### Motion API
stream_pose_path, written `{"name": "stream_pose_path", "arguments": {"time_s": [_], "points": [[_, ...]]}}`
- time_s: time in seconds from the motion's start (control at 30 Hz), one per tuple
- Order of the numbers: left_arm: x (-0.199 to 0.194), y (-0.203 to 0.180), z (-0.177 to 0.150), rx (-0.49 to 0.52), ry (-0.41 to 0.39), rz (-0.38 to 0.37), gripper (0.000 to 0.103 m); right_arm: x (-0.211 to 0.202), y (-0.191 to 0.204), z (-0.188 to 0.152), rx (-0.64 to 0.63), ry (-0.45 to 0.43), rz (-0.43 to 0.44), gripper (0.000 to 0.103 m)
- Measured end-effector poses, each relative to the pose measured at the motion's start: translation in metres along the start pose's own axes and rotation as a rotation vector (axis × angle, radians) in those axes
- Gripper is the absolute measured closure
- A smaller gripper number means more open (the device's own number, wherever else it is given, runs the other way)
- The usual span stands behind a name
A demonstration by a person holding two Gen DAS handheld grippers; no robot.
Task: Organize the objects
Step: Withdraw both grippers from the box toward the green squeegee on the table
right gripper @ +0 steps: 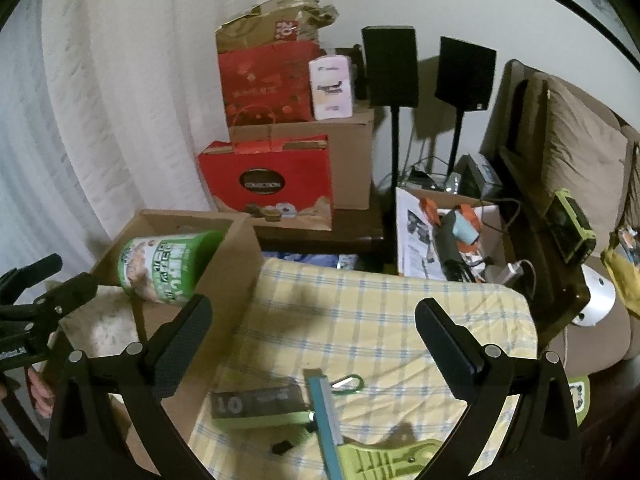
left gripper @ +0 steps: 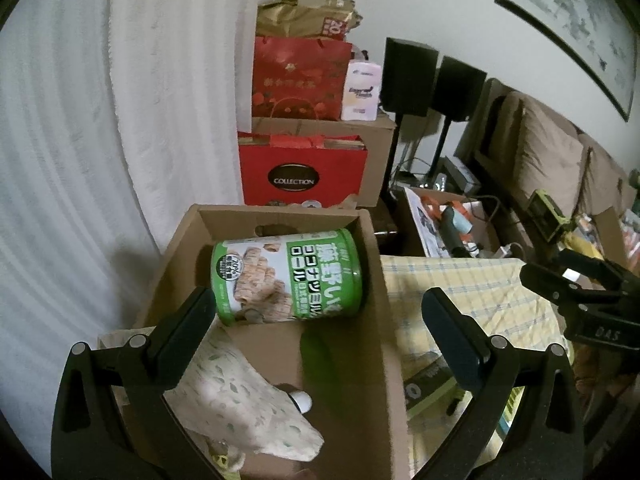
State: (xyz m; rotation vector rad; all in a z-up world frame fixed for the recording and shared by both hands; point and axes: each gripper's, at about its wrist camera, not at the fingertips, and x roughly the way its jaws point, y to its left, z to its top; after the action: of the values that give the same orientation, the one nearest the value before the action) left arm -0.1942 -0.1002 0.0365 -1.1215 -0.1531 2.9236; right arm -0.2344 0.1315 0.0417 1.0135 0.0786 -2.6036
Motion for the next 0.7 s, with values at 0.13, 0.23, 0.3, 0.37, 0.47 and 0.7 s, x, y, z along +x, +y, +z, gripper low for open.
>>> {"name": "stream_pose_path", "arguments": {"time_s": [0.13, 0.23, 0.3, 0.37, 0.47, 0.7], "points": [[-0.012, -0.009, -0.002, -0.012, -0.034, 0.001, 0.0, -0.011, -0.008, -0.006, 0.007, -0.001, -0.011, 0.001], [-0.022, -0.02, -0.006, -0.008, -0.053, -0.012, 0.0, -0.019, -0.014, -0.01, 0.005, 0.0, -0.032, 0.001], [-0.026, -0.027, -0.009, -0.003, -0.057, -0.02, 0.0, -0.026, -0.02, -0.013, 0.018, -0.004, -0.036, 0.001], [-0.028, -0.035, -0.012, -0.003, -0.052, -0.033, 0.0, -0.032, -0.027, -0.016, 0.028, -0.006, -0.04, 0.001], [-0.03, -0.046, -0.017, 0.005, -0.038, -0.045, 0.0, -0.04, -0.037, -0.022, 0.036, -0.01, -0.06, 0.001], [-0.034, -0.073, -0.025, 0.029, -0.013, -0.061, 0.0, -0.059, -0.059, -0.038, 0.049, -0.029, -0.09, 0.001]]}}
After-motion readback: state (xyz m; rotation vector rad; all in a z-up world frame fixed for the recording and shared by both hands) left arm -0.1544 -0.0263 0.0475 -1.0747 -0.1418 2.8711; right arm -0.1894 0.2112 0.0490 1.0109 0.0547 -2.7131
